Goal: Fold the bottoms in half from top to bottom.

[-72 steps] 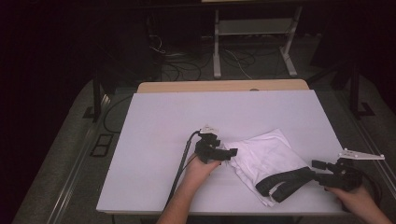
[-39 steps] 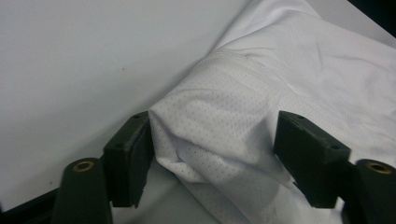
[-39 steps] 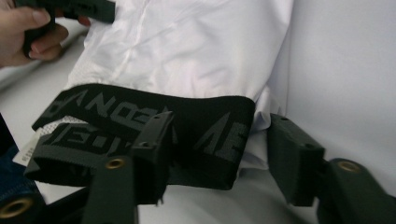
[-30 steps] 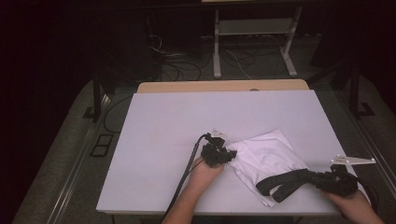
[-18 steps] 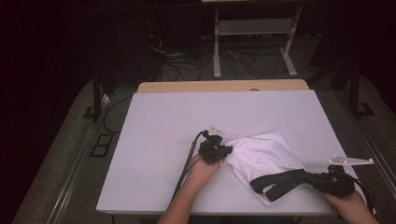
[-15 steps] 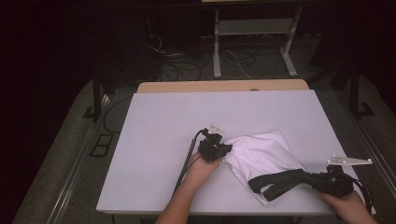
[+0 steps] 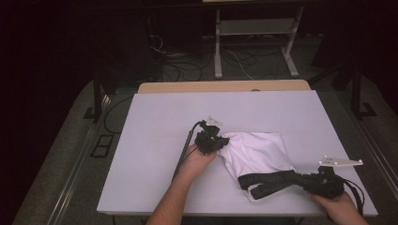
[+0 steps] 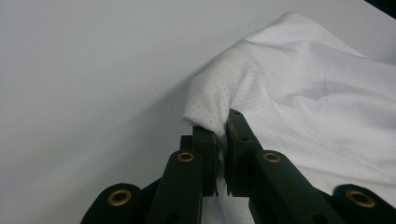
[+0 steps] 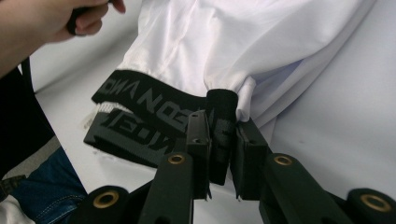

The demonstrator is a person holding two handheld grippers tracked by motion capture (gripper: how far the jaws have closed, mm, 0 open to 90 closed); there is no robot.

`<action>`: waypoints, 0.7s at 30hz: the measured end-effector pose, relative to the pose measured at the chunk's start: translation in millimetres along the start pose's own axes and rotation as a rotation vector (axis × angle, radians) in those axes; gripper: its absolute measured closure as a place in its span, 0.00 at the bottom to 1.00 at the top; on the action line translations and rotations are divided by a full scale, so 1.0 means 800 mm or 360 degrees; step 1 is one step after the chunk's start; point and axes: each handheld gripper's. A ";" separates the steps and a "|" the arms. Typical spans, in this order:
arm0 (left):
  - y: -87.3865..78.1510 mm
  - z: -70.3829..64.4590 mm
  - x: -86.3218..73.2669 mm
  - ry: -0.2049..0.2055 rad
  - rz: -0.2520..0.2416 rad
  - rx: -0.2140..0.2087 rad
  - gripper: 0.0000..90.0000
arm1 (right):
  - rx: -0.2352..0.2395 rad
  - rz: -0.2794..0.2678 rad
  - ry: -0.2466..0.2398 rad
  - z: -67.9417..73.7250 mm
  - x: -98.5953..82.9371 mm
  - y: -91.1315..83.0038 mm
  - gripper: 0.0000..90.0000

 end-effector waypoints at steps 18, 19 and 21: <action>-0.023 0.078 0.023 -0.0001 -0.0108 0.0141 0.92 | -0.0022 -0.0006 -0.0164 0.036 0.051 0.084 0.86; -0.023 0.088 0.024 -0.0003 -0.0103 0.0148 0.92 | -0.0014 -0.0006 -0.0144 0.036 0.057 0.092 0.86; -0.022 0.092 0.025 -0.0008 -0.0104 0.0151 0.92 | -0.0020 -0.0005 -0.0155 0.037 0.059 0.096 0.86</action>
Point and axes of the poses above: each handheld gripper's, and its own axes: y roughly forward along the jaws, x roughly out of its top, z roughly to its left, and after that the axes turned 3 degrees about -z, right-handed
